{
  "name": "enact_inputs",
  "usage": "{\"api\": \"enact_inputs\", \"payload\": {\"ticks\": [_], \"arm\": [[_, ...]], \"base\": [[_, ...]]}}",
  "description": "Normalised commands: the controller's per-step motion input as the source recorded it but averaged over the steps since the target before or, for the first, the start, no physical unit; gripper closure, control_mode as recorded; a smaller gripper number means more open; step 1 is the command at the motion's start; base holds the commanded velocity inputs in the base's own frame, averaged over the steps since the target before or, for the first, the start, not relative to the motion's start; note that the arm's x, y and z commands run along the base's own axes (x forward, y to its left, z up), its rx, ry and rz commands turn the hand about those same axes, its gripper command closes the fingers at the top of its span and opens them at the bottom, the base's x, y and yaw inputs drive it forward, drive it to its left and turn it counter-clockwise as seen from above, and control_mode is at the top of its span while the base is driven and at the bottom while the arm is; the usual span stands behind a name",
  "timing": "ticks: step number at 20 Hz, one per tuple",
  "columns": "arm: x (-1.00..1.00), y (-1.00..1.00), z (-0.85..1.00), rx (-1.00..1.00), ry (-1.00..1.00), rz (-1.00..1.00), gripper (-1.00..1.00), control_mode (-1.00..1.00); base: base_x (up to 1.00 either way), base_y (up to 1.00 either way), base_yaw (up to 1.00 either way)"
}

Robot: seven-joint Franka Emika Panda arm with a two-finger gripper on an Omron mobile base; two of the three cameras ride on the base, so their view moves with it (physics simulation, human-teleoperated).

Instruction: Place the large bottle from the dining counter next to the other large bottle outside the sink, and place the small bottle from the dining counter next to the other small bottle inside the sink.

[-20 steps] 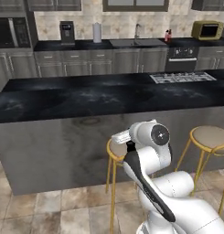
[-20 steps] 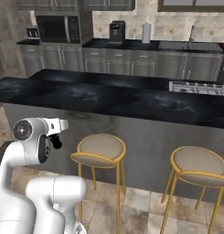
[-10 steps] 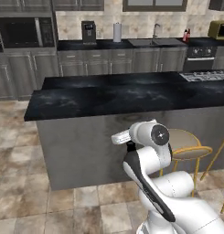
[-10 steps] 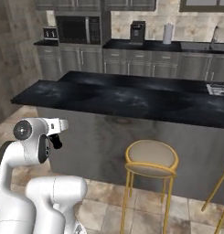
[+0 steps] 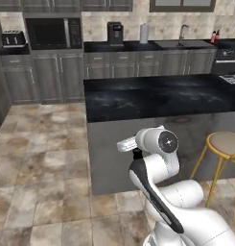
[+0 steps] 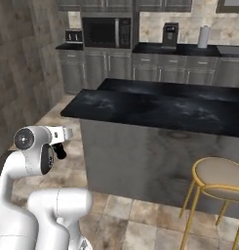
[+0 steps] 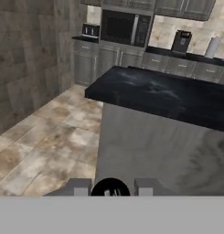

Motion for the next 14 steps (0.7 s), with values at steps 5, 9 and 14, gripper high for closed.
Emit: {"api": "enact_inputs", "payload": {"ticks": [5,9,14], "arm": [[0.00,0.00,0.00,0.00,0.00,0.00,1.00,1.00],[0.00,0.00,0.00,0.00,0.00,0.00,1.00,1.00],[0.00,0.00,0.00,0.00,0.00,0.00,1.00,1.00]], "base": [[0.00,1.00,0.00],[0.05,0.96,0.00],[0.31,0.80,0.00]]}}
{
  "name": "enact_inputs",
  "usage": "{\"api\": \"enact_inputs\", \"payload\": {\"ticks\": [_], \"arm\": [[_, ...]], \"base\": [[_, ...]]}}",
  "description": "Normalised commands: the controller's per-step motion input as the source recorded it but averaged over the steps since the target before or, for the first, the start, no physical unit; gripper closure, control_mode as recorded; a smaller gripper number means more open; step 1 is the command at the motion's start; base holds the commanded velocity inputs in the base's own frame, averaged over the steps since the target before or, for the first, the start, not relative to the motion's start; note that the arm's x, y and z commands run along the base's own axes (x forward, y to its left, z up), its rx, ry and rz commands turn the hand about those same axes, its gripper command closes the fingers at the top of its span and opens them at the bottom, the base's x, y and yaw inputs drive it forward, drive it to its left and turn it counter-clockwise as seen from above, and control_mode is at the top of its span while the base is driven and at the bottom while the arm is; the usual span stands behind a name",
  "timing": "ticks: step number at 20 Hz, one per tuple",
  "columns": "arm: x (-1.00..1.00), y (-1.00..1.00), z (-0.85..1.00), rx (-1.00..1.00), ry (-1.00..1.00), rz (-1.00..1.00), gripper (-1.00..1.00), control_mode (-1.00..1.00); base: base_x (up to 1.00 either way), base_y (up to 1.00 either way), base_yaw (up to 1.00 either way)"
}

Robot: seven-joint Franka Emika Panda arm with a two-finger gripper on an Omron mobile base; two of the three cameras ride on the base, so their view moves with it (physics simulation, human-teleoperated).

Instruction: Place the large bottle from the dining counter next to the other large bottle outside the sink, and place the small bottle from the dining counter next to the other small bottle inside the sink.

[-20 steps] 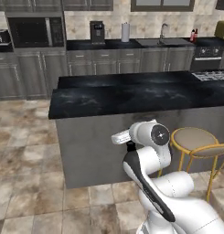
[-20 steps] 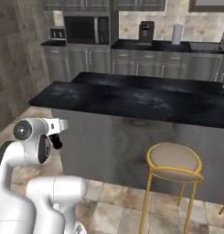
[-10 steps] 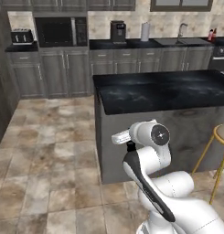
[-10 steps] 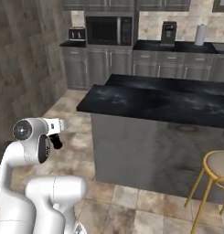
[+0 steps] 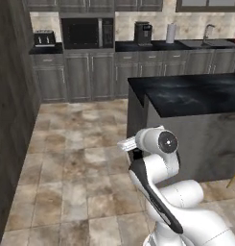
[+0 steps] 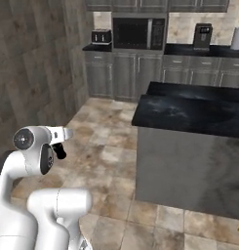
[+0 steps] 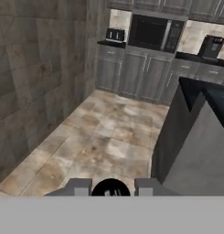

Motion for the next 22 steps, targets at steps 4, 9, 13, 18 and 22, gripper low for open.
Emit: {"api": "enact_inputs", "payload": {"ticks": [4,9,13,18,22], "arm": [[0.00,0.00,0.00,0.00,0.00,0.00,1.00,1.00],[0.00,0.00,0.00,0.00,0.00,0.00,1.00,1.00],[0.00,0.00,0.00,0.00,0.00,0.00,1.00,1.00],[0.00,0.00,0.00,0.00,0.00,0.00,1.00,1.00],[0.00,0.00,0.00,0.00,0.00,0.00,1.00,1.00]], "base": [[0.74,0.29,0.00],[0.86,0.22,-0.02],[0.77,0.35,-0.04],[0.43,0.72,-0.03],[0.34,0.70,-0.03]]}}
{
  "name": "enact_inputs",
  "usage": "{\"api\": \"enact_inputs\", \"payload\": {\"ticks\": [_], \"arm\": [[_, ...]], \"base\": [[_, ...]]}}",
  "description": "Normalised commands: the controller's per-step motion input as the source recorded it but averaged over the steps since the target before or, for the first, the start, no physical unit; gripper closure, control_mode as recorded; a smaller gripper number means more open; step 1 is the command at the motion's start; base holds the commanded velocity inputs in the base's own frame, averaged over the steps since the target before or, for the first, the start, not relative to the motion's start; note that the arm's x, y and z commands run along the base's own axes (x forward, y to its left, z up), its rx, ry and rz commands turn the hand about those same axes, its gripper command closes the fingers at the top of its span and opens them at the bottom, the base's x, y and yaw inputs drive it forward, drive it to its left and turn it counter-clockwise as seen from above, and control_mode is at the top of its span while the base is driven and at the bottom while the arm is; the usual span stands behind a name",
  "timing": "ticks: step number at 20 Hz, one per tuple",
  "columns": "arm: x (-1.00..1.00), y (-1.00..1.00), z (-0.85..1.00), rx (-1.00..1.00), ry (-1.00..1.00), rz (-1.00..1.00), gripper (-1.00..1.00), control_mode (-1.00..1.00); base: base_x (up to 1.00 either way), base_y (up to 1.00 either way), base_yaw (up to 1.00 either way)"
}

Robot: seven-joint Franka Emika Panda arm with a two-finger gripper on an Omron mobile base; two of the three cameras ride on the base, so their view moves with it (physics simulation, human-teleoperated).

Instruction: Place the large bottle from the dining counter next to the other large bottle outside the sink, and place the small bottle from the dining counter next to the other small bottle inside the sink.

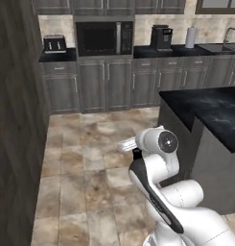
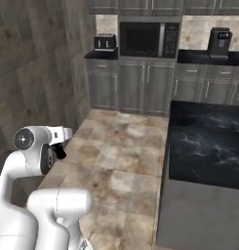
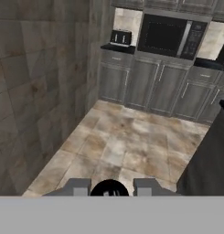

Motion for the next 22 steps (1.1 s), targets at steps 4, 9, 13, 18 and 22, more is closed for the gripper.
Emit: {"api": "enact_inputs", "payload": {"ticks": [4,9,13,18,22], "arm": [[0.00,0.00,0.00,0.00,0.00,0.00,1.00,1.00],[0.00,0.00,0.00,0.00,0.00,0.00,1.00,1.00],[0.00,0.00,0.00,0.00,0.00,0.00,1.00,1.00],[0.00,0.00,0.00,0.00,0.00,0.00,1.00,1.00],[0.00,0.00,0.00,0.00,0.00,0.00,1.00,1.00]], "base": [[0.43,0.41,-0.04],[0.68,0.20,-0.07],[0.76,0.19,-0.09],[0.72,0.28,-0.10],[0.73,0.28,-0.11]]}}
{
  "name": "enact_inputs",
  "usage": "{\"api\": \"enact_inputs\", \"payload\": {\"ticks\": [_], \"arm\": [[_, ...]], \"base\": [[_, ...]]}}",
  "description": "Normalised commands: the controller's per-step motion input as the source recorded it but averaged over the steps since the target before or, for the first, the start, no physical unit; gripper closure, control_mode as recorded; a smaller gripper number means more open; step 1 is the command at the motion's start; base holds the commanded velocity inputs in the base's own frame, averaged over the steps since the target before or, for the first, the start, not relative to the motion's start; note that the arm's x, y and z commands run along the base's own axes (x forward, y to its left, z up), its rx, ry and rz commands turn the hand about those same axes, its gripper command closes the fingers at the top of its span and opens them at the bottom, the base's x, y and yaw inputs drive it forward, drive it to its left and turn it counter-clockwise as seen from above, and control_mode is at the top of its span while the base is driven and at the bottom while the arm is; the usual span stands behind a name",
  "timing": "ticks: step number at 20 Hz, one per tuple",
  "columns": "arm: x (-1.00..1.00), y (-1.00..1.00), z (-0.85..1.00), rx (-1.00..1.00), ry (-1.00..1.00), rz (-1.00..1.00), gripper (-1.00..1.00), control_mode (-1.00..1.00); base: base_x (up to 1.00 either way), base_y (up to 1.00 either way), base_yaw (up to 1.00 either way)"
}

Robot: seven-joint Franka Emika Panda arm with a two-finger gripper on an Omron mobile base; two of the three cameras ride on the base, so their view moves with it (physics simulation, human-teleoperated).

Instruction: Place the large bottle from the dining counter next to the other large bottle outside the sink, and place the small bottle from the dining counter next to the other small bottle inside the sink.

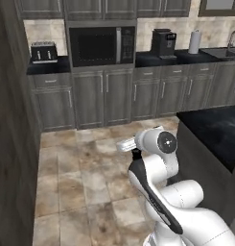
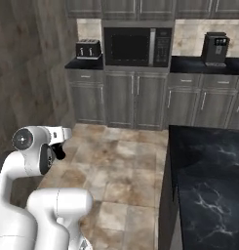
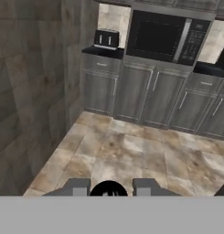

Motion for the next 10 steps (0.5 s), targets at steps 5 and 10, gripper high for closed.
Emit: {"api": "enact_inputs", "payload": {"ticks": [5,10], "arm": [[0.00,0.00,0.00,0.00,0.00,0.00,1.00,1.00],[0.00,0.00,0.00,0.00,0.00,0.00,1.00,1.00]], "base": [[0.82,0.21,-0.14],[0.82,0.22,-0.16]]}}
